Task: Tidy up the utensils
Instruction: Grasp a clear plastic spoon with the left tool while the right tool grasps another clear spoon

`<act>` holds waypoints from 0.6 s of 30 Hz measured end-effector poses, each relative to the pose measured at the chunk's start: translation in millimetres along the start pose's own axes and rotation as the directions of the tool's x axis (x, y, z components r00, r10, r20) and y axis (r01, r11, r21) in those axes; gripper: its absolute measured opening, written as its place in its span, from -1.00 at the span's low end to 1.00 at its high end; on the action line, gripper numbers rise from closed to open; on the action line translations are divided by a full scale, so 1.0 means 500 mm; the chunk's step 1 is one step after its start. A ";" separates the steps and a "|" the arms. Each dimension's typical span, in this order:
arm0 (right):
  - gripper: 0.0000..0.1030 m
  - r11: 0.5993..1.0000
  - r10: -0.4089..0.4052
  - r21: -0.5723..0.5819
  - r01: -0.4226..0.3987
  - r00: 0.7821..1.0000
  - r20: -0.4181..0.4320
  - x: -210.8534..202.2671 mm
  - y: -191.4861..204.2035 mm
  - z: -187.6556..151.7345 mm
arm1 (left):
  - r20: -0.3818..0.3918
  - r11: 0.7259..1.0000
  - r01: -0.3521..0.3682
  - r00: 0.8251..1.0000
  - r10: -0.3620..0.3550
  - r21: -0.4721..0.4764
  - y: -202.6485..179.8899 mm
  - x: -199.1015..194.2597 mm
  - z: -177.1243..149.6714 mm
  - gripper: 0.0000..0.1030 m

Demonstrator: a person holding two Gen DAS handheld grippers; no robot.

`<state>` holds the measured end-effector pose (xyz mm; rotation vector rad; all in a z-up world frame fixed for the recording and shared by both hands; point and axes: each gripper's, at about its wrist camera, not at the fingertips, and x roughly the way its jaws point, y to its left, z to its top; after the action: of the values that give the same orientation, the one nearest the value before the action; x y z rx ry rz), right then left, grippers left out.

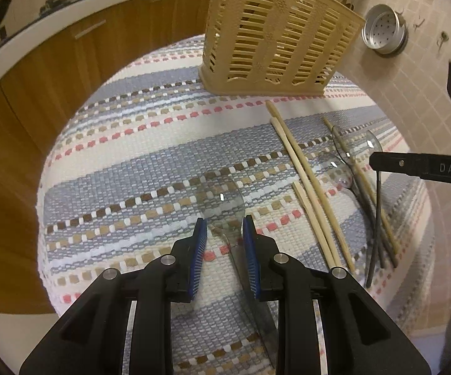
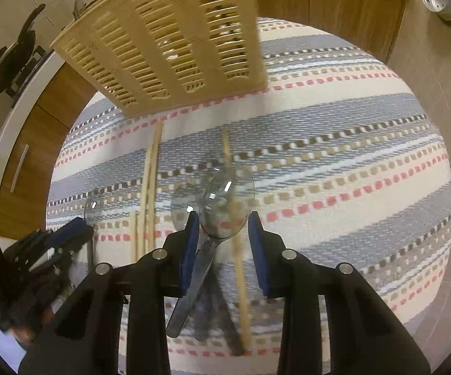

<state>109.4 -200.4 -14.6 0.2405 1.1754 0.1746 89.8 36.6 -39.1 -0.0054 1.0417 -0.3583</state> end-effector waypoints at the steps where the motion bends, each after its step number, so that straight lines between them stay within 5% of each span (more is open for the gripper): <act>1: -0.43 1.000 0.003 0.002 -0.003 1.000 -0.005 0.000 -0.010 0.000 | -0.011 1.000 0.019 1.000 -0.019 -0.004 0.003 0.000 0.002 -0.44; 4: -0.43 1.000 -0.002 -0.005 0.002 1.000 -0.026 0.006 -0.034 0.003 | -0.037 1.000 0.000 0.999 0.000 -0.001 -0.004 0.000 0.015 -0.12; 10: -0.43 0.997 -0.010 -0.082 0.000 0.993 -0.119 0.016 -0.065 0.023 | -0.154 0.995 -0.091 0.983 0.097 0.043 -0.038 0.044 0.071 0.03; 12: -0.43 0.996 -0.005 -0.094 -0.009 0.989 -0.148 0.027 -0.068 0.027 | -0.187 0.989 -0.131 0.972 0.140 0.063 -0.053 0.056 0.086 -0.01; 15: -0.43 0.993 -0.003 -0.118 -0.016 0.987 -0.158 0.031 -0.062 0.029 | -0.207 0.974 -0.184 0.956 0.208 0.133 -0.086 0.064 0.091 -0.38; 18: -0.43 0.991 0.007 -0.133 -0.027 0.989 -0.150 0.026 -0.055 0.027 | -0.202 0.972 -0.201 0.953 0.223 0.125 -0.097 0.064 0.095 -0.40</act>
<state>127.0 -224.5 -29.1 0.1200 1.3047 0.2903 130.3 -26.1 -33.3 0.2420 1.2244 -0.2186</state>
